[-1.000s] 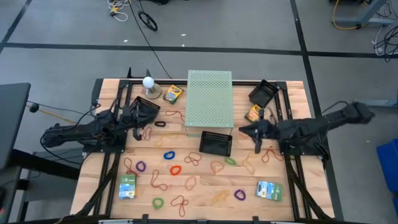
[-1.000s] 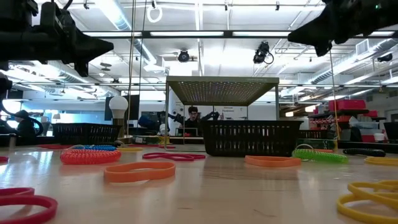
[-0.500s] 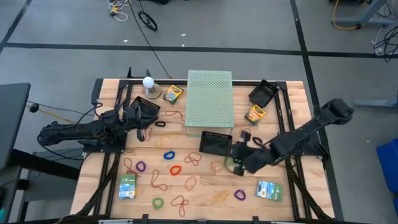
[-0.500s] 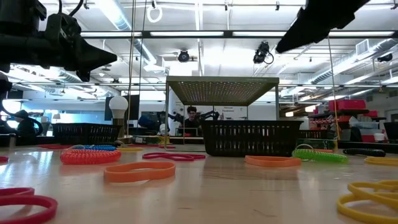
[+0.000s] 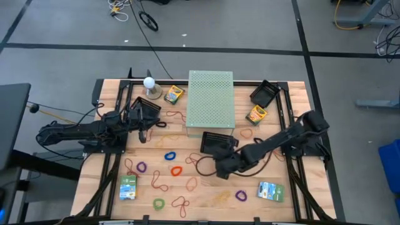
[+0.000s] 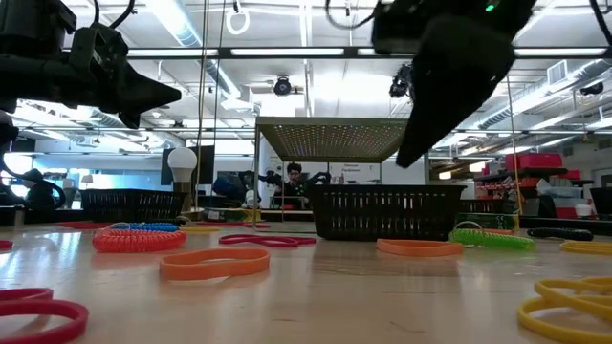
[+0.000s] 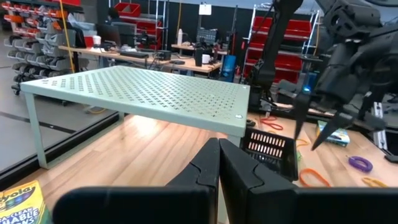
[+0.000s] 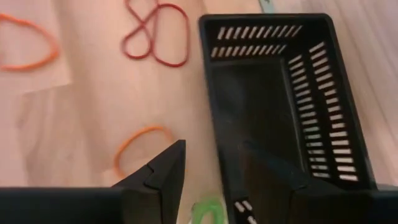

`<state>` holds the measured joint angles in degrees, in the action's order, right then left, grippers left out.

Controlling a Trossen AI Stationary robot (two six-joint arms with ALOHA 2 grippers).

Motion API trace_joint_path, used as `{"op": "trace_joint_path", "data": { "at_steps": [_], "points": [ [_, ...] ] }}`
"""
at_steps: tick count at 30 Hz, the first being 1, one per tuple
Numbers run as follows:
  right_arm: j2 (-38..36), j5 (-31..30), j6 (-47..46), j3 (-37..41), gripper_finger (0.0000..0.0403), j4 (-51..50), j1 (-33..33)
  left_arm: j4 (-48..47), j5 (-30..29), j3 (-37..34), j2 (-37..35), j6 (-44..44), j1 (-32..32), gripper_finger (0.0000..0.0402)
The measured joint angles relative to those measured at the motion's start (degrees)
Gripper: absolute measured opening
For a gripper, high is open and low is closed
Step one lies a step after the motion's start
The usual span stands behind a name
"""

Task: Pick & Place Office Desk Supplies
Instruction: Put the bottom black bin on the shelf

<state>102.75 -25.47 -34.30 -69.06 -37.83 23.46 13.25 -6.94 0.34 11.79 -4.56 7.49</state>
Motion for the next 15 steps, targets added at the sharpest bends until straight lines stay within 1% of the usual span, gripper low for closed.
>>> {"op": "trace_joint_path", "data": {
  "at_steps": [3,7,11,15],
  "points": [
    [2.0,0.4,0.3,-0.8,0.0157,-1.2,-1.2,0.0,0.0,0.0,0.0,0.1,0.0,0.0009],
    [4.2,3.8,1.9,-0.8,0.0137,-0.9,-2.2,0.0,0.1,0.0,0.0,0.0,0.0,0.0009],
    [4.3,4.5,2.7,-0.8,0.0104,-0.2,-2.3,-0.1,0.1,0.0,0.0,0.5,0.0,0.0009],
    [4.1,4.7,4.4,-0.9,0.006,0.3,-2.2,-0.2,0.1,0.0,0.0,1.6,0.0,0.0009]
  ]
}}
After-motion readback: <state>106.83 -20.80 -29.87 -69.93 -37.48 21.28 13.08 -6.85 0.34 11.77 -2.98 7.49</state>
